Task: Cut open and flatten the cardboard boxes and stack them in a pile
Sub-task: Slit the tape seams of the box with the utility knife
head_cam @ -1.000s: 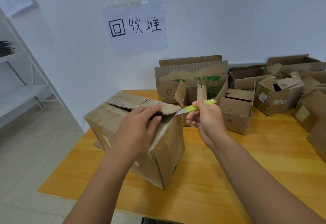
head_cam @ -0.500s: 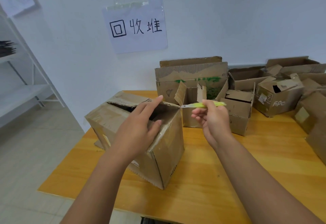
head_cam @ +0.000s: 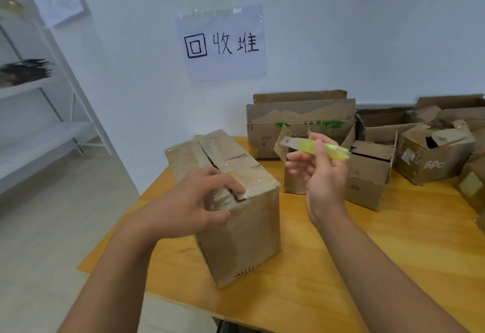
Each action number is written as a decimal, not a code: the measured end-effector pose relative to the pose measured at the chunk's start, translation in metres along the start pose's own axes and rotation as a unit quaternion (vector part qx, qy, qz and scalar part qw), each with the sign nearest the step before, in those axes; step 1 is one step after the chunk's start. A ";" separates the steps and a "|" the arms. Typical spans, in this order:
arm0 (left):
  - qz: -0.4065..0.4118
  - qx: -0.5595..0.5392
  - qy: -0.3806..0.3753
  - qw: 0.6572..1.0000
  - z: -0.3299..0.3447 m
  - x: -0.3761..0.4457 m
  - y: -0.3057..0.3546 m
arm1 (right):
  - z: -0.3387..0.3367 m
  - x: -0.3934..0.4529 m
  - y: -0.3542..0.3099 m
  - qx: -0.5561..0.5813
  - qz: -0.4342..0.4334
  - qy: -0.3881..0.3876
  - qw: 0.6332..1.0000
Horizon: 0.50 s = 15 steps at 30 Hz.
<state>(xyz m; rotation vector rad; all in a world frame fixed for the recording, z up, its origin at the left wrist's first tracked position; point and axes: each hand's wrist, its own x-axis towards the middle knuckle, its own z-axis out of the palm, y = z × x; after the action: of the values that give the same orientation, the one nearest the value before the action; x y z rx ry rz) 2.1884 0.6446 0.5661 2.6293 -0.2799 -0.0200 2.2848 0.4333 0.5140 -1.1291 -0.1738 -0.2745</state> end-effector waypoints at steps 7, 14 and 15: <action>-0.059 0.020 -0.019 0.998 -0.017 -0.025 0.005 | 0.030 -0.030 0.034 -0.178 -0.008 -0.253 0.951; -0.233 0.192 0.085 0.950 0.032 -0.009 0.032 | 0.038 -0.061 0.050 -0.163 -0.049 -0.217 0.961; -0.231 0.200 0.079 0.949 0.030 -0.010 0.029 | 0.039 -0.062 0.050 -0.167 -0.048 -0.215 0.961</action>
<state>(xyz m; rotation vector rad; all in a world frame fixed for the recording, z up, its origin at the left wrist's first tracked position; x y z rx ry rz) 2.1707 0.6076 0.5534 3.0139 0.4381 0.1013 2.2412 0.4965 0.4701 -1.5106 -0.5859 -0.1418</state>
